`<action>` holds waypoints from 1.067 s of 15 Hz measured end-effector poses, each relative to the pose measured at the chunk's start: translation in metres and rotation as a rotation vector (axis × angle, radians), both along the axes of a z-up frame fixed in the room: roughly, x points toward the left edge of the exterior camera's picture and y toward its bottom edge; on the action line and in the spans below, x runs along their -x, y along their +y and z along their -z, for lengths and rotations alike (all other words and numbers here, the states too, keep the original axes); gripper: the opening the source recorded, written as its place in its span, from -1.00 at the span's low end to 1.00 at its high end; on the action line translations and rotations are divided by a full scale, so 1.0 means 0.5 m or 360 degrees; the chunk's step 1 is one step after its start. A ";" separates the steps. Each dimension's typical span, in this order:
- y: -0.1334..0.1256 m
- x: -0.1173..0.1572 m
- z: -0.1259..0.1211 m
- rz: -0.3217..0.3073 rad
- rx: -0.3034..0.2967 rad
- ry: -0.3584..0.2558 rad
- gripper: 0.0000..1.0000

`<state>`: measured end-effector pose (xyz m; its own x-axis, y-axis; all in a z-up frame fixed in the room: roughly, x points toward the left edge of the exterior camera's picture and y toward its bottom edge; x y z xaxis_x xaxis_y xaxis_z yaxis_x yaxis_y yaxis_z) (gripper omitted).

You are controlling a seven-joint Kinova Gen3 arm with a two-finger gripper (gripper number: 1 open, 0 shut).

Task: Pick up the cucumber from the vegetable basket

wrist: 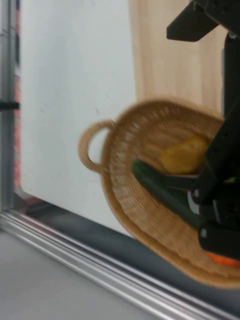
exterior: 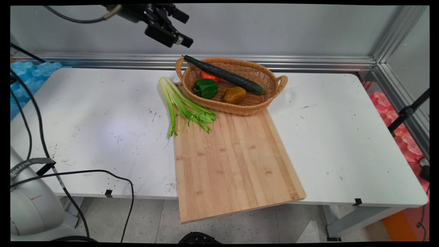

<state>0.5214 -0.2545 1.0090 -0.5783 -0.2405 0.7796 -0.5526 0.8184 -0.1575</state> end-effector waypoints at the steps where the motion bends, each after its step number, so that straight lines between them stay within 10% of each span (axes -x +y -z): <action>1: -0.015 0.002 0.007 -0.0005 0.0005 -0.0047 1.00; 16: -0.238 0.111 0.154 0.0076 0.0020 -0.0660 1.00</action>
<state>0.4659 -0.3735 0.9322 -0.8541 -0.1979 0.4810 -0.4019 0.8382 -0.3687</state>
